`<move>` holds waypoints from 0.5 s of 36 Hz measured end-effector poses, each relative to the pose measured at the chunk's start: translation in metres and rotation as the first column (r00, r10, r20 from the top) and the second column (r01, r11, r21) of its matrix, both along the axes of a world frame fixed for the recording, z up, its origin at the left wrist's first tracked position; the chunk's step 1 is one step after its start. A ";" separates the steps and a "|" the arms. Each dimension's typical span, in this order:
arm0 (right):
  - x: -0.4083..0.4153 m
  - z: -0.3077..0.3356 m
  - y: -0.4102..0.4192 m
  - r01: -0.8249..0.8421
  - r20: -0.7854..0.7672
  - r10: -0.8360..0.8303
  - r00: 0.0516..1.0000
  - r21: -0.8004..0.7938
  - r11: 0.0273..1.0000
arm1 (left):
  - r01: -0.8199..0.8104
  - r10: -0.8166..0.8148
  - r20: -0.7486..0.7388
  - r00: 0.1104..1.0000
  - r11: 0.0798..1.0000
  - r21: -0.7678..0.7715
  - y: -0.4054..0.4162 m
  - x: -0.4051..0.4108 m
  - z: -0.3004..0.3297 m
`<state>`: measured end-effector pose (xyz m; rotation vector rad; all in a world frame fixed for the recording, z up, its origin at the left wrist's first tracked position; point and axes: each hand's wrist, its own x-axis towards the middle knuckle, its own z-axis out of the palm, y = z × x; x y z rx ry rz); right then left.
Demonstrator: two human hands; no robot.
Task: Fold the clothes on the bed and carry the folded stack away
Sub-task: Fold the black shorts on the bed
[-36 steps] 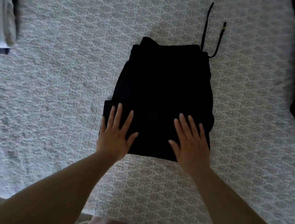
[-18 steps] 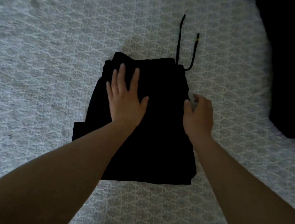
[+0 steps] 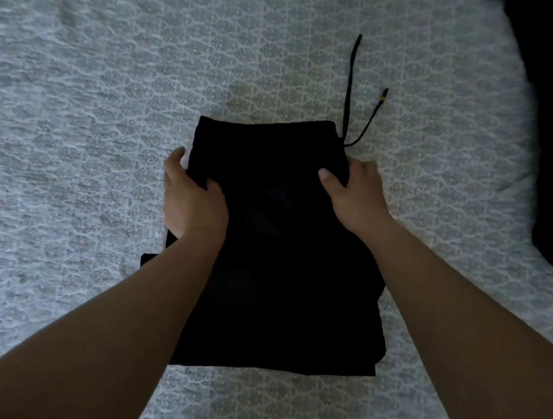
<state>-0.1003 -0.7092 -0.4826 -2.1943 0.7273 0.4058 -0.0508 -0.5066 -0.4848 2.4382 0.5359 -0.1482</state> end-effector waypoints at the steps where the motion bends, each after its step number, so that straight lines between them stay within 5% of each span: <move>1: 0.002 0.000 0.000 0.044 0.009 -0.044 0.999 0.060 0.997 | 0.012 -0.013 0.028 1.000 0.999 0.045 -0.003 -0.003 0.001; 6: 0.020 0.008 -0.006 0.264 -0.018 -0.277 0.961 0.372 0.890 | 0.395 -0.438 0.263 0.860 0.896 0.203 -0.028 -0.010 0.011; 9: 0.030 0.007 -0.006 0.323 -0.011 -0.343 0.939 0.370 0.871 | 0.769 -0.799 0.198 0.568 0.601 0.218 -0.048 -0.017 0.006; 11: 0.035 0.005 -0.004 0.368 0.004 -0.398 0.918 0.372 0.852 | 0.857 -0.886 0.103 0.451 0.463 0.226 -0.059 -0.021 0.000; 18: 0.048 0.013 -0.002 0.548 -0.180 -0.602 0.778 0.663 0.510 | 0.841 -0.882 -0.066 0.466 0.419 0.342 -0.052 -0.015 -0.025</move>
